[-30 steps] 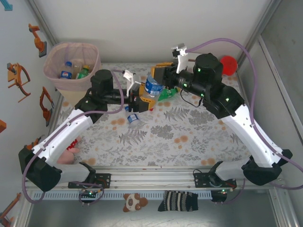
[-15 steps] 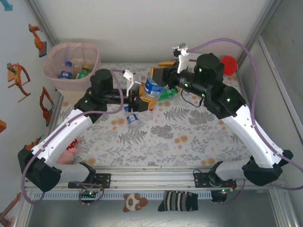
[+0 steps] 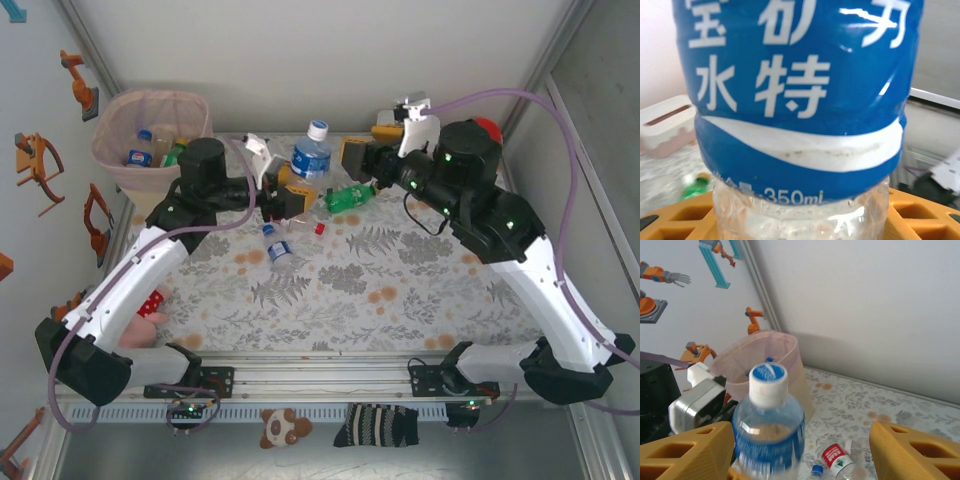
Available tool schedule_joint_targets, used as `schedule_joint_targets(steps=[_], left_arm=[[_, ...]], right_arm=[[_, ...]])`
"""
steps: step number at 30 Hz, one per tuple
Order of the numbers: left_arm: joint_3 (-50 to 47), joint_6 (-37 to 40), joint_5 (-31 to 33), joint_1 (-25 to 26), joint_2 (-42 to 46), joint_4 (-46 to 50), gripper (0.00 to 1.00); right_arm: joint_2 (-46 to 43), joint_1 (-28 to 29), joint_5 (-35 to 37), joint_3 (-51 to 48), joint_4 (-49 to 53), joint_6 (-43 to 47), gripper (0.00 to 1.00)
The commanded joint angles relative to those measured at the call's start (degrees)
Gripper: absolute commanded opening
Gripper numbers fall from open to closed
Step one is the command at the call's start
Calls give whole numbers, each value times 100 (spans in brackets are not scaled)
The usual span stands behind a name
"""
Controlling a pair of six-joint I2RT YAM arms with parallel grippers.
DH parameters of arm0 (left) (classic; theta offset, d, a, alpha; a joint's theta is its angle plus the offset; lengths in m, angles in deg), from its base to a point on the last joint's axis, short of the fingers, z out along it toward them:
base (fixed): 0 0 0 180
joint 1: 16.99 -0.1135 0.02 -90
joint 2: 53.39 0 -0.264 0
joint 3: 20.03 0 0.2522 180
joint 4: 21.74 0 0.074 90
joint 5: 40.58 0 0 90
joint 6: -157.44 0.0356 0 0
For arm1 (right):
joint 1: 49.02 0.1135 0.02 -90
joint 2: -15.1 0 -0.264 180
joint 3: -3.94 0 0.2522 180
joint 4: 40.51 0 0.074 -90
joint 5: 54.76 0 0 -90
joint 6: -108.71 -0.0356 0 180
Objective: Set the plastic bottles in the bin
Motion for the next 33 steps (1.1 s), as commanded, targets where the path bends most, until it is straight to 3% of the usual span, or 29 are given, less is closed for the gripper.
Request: schedule_joint_targets(steps=[1,6,15,17,20,26,33], left_arm=[[328,-352,762,-353,23,222,49],[776,-894,1569,-1009,-177,688,49],[1347,-3057,1955,-2519,-862,802,43],[1452,-3385,2106,-2688,-966,784,43],[1469,-3994,2522,-2845,-1088,549,51],[2108,-5250,4264,-2914,-1559,1390,53],[3206,-6666,4614,-3134,-2522,2502,54]], right_arm=[[-176,-24,474,-77,110,193,70],[-201,-27,604,-128,227,211,70],[-193,-33,624,-140,274,208,70],[-203,-37,650,-140,290,205,70],[-249,-32,676,-174,299,194,70],[-307,-33,722,-216,297,176,69],[-358,-33,757,-227,361,149,69]])
